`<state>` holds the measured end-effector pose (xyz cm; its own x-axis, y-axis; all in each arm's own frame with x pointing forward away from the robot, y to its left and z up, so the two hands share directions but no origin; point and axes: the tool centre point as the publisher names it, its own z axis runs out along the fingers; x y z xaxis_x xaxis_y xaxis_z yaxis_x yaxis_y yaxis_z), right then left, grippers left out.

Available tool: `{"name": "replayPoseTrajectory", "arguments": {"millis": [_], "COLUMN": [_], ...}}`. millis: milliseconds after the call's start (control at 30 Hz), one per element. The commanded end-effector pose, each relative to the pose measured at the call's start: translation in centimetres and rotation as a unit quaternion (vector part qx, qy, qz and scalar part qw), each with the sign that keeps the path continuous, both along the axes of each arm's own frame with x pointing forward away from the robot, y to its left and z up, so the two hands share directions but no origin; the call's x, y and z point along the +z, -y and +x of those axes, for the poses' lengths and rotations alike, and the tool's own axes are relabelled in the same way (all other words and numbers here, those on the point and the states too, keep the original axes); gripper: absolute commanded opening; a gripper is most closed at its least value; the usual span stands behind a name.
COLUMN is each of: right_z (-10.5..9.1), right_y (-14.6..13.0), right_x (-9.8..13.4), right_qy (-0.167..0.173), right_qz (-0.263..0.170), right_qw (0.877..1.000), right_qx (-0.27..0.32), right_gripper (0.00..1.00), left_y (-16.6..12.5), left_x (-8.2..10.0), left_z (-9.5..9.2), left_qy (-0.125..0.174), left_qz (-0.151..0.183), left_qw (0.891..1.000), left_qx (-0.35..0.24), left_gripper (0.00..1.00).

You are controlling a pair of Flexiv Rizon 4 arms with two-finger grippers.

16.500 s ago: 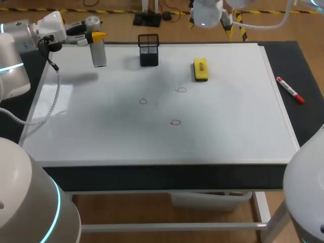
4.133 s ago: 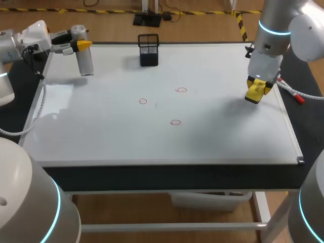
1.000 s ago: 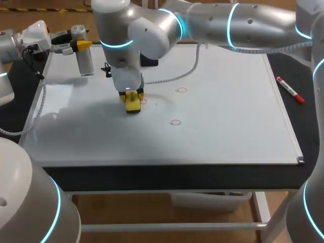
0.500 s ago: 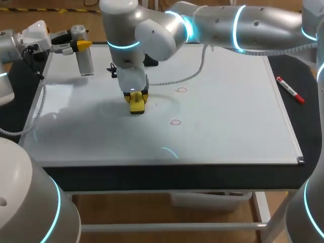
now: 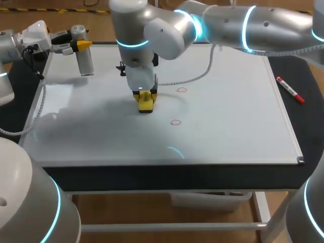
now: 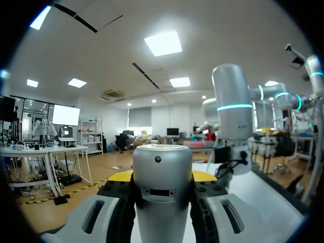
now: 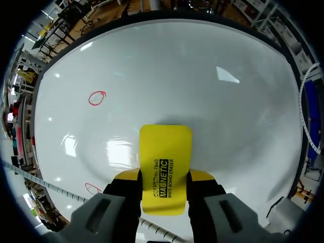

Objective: Pick up the inspection probe, press it on each red-marked spot on the whiteboard one by one, put down the probe, pick up the eraser, and wipe off all the red marks.

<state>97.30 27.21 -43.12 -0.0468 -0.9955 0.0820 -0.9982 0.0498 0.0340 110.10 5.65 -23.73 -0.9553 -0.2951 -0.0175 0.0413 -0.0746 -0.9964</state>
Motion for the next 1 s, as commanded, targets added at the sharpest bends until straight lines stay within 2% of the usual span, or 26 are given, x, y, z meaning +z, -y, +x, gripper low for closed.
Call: {"name": "replayPoseTrajectory", "arguments": {"millis": [33, 500, 767, 1000], "right_z": [-0.2, -0.2, 0.6, 1.5], "right_y": [1.4, 2.8, 3.8, 7.1], "right_x": [-0.7, -0.2, 3.3, 5.5], "right_qy": [0.005, 0.009, 0.006, 0.023], "right_qz": [0.0, -0.003, 0.021, 0.031], "right_qw": [1.0, 1.0, 1.0, 0.999], "right_qx": [-0.003, -0.014, 0.006, -0.01], "right_gripper": [0.0, 0.0, 0.0, 0.0], "left_y": [0.0, 0.0, 0.0, 0.0], "left_x": [0.1, 0.1, 0.1, 0.1], "left_z": [0.0, 0.0, 0.0, 0.0], "left_qy": [0.001, 0.001, 0.001, 0.001], "left_qz": [0.0, 0.0, 0.0, 0.0], "left_qw": [1.0, 1.0, 1.0, 1.0], "left_qx": [0.0, 0.0, 0.0, 0.0], "left_gripper": [0.0, 0.0, 0.0, 0.0]}}
